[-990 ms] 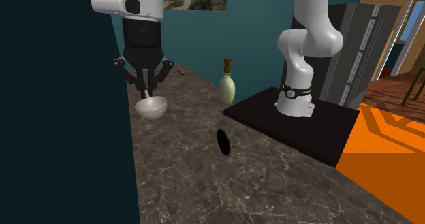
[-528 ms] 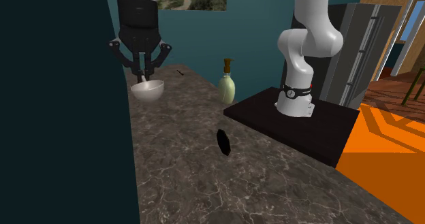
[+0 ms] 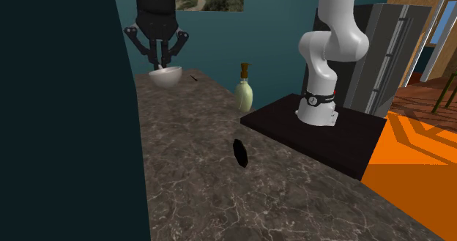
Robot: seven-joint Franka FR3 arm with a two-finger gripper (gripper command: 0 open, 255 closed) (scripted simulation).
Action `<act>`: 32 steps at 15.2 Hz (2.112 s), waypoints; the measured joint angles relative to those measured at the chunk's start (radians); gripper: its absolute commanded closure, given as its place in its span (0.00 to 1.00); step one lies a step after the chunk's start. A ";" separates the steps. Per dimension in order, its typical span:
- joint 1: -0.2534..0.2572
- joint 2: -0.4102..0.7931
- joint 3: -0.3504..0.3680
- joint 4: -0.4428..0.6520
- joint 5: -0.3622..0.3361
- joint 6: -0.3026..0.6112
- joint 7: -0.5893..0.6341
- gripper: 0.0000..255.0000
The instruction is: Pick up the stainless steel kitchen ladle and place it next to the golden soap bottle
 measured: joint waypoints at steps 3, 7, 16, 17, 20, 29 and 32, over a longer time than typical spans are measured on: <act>-0.026 -0.055 -0.019 -0.084 -0.003 0.028 -0.049 1.00; -0.061 -0.152 -0.050 -0.213 -0.015 0.061 -0.118 1.00; -0.149 -0.297 -0.134 -0.385 -0.040 0.087 -0.285 1.00; -0.161 -0.312 -0.146 -0.400 -0.044 0.088 -0.307 1.00; -0.193 -0.341 -0.180 -0.438 -0.050 0.095 -0.371 1.00; -0.286 -0.377 -0.292 -0.464 -0.058 0.081 -0.572 1.00; -0.318 -0.370 -0.334 -0.452 -0.051 0.071 -0.648 1.00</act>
